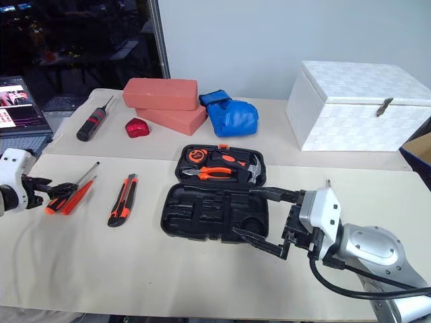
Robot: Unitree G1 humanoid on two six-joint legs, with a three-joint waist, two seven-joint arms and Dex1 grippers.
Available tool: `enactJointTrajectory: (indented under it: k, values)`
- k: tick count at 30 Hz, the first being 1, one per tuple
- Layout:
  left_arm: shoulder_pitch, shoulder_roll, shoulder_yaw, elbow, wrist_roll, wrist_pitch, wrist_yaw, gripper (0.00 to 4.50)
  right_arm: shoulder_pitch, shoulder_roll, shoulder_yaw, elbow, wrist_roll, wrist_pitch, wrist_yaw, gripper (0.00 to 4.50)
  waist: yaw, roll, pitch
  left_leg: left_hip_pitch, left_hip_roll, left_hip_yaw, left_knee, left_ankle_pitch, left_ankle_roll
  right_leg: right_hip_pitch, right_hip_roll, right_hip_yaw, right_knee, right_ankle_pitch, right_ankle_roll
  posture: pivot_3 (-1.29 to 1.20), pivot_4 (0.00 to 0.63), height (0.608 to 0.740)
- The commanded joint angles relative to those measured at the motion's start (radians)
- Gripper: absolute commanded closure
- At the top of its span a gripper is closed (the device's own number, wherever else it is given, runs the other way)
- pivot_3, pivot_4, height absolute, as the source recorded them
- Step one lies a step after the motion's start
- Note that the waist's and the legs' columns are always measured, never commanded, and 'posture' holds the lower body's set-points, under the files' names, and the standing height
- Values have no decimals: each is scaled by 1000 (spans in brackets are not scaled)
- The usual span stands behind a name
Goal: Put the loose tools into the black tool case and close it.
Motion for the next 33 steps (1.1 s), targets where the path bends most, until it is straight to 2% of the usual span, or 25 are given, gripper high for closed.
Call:
enactJointTrajectory:
  k: [1, 2, 6, 9, 13, 20, 23, 26, 29, 31, 32, 33]
  values:
    - [-27, 25, -32, 74, 61, -59, -54, 814, 3, 5, -11, -32, -4, -27, -3, 0, 1, -1, 0, 0, 0, 0, 0, 0, 0, 0, 0, 0, 0, -1, 0, 0, 150, 740]
    - [-24, 22, -36, 85, 66, -65, -67, 1074, 6, 4, -13, -32, -7, -29, -2, 0, 2, -1, -1, 0, 0, 0, 1, 0, 0, 0, 0, 0, 0, -2, 0, 0, 150, 740]
    - [-16, 9, -9, 100, 59, -88, -93, 2684, 16, 5, -17, -32, -10, -32, -2, 0, 2, -1, -1, 2, 0, 0, 2, 0, 0, 1, -1, 0, 2, -1, -1, 0, 150, 740]
    - [0, 3, 57, 80, 14, -113, -125, 3673, 20, 8, -15, -29, -12, -36, -2, 0, 4, -1, -1, 5, 0, 1, 2, 1, 0, 2, -1, 0, 4, -1, -1, 0, 150, 740]
    - [55, 21, 141, -20, -73, -106, -246, 4457, 30, 17, -8, -16, -25, -51, 6, 0, 4, -3, -1, 5, 1, 1, 2, 1, -1, 1, -1, 0, 7, -2, -3, 0, 150, 740]
    - [21, 31, 139, -171, -119, -65, -325, 4457, 39, 39, -15, -14, -34, -56, -5, 0, 12, -3, -1, 5, 1, 0, 2, 1, -1, 1, -1, 0, 9, -3, -3, 0, 150, 740]
    - [-81, -3, 75, -128, -49, -57, -242, 4457, 63, 44, -25, -35, -38, -58, -15, 0, 16, -4, -1, 5, 1, 0, 3, 1, -1, 1, 0, 0, 10, -3, -3, 0, 150, 740]
    - [-86, 0, 73, -72, -6, -99, -202, 3757, 83, 44, -34, -53, -35, -59, -22, 0, 12, -4, -1, 6, 0, 0, 3, 2, -1, 2, 0, 0, 10, -3, -3, 0, 150, 740]
    - [-64, 12, 84, -2, 33, -136, -167, 2604, 95, 45, -34, -58, -38, -65, -27, 0, -5, -4, -1, 7, 1, 1, 3, 2, -1, 2, 0, 1, 11, -3, -3, 0, 150, 740]
    - [-44, 22, 81, 33, 39, -133, -187, 1761, 98, 47, -29, -57, -44, -69, -29, 0, -10, -4, -1, 7, 1, 0, 3, 2, -1, 2, 1, 1, 11, -3, -2, 0, 150, 740]
    - [-34, 27, 71, 38, 38, -117, -209, 1574, 96, 48, -26, -56, -46, -70, -31, 0, -10, -4, -1, 7, 1, 0, 3, 2, -1, 2, 1, 1, 11, -3, -2, 0, 150, 740]
    - [-25, 29, 62, 39, 38, -108, -226, 1134, 94, 49, -23, -55, -47, -71, -33, 0, -10, -4, -1, 7, 1, 0, 3, 2, -1, 2, 1, 1, 11, -4, -2, 0, 150, 740]
